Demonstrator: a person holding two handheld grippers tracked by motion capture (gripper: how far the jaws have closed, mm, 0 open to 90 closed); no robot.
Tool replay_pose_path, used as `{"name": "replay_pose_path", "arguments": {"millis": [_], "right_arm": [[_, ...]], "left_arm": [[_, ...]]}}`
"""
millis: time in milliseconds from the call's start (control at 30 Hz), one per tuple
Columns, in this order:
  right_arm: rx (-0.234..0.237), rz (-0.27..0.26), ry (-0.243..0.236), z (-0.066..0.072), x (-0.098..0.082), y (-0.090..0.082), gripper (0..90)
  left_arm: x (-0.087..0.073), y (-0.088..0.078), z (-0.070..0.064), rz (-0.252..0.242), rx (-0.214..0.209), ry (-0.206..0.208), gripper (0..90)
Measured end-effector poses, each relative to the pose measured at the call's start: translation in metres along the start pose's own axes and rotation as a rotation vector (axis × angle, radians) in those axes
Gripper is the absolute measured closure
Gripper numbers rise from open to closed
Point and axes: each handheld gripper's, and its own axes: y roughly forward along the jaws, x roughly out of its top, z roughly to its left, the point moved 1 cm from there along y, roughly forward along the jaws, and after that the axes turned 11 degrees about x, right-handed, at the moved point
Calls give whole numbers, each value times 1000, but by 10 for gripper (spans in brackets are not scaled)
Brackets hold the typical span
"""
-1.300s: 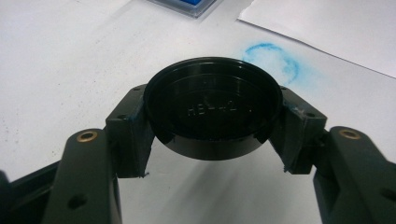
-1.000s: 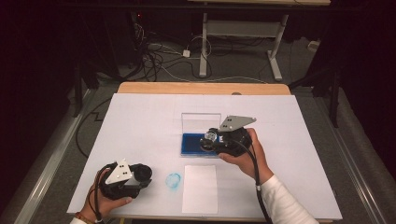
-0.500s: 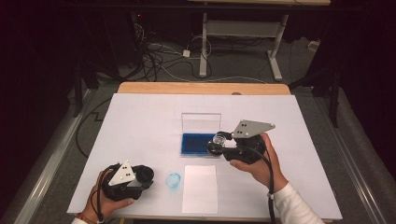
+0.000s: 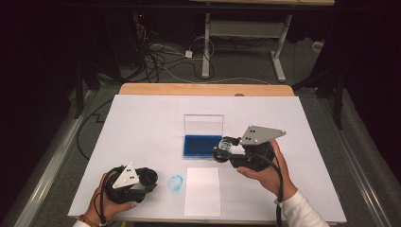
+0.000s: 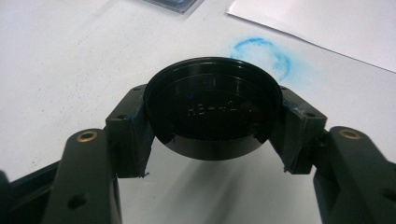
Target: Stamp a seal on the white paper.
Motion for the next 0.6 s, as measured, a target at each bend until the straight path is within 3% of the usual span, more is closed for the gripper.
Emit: {"name": "replay_pose_path", "arguments": {"millis": [600], "right_arm": [[70, 33, -40, 24, -3, 11, 569]], "left_arm": [[0, 0, 1, 2, 2, 1, 366]]}}
